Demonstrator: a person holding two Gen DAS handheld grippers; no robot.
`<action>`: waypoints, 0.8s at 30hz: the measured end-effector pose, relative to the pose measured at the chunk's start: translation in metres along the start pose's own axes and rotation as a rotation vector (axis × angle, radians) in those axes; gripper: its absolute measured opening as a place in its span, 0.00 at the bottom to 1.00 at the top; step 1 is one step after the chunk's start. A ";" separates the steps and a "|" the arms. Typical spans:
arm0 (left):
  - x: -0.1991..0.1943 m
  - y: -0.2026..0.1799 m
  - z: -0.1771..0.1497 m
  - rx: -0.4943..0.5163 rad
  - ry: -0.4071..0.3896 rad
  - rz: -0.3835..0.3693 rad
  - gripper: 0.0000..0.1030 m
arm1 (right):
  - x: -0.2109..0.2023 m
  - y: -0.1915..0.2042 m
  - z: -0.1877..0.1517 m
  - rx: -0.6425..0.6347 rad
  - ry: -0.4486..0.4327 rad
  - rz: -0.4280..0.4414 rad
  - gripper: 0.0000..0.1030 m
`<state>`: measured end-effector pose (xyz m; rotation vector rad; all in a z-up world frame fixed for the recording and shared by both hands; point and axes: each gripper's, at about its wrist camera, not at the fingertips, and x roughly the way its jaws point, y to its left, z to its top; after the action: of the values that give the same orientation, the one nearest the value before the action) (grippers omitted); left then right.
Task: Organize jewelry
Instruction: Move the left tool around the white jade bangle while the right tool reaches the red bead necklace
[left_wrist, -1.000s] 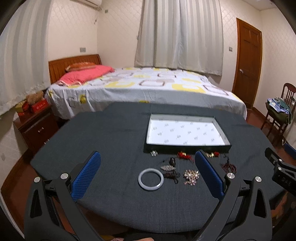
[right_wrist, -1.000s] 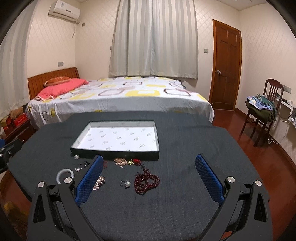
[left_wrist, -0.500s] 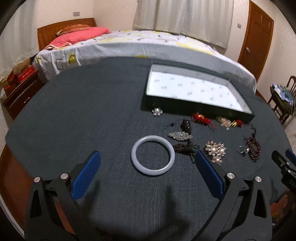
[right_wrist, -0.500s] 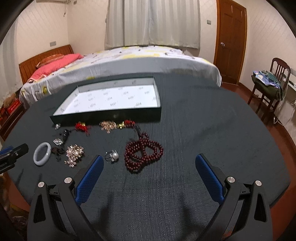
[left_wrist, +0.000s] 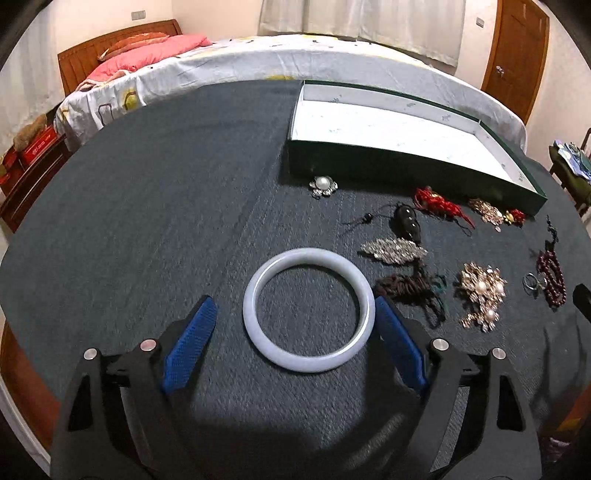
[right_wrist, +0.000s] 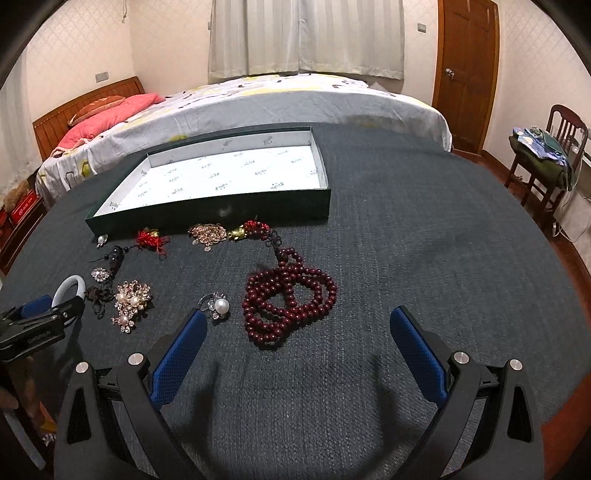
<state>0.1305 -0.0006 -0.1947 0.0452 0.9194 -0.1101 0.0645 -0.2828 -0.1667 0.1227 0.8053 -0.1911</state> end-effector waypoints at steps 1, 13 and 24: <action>0.001 0.000 0.001 0.003 -0.002 -0.001 0.86 | 0.000 0.000 0.001 -0.001 0.001 0.000 0.93; -0.005 -0.002 -0.005 0.028 -0.077 -0.009 0.68 | 0.008 0.001 0.002 -0.003 0.006 0.004 0.94; -0.004 -0.001 -0.005 0.022 -0.096 -0.013 0.67 | 0.019 0.001 0.002 -0.020 -0.034 -0.034 0.94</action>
<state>0.1244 -0.0008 -0.1949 0.0538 0.8226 -0.1332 0.0793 -0.2843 -0.1793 0.0864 0.7752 -0.2161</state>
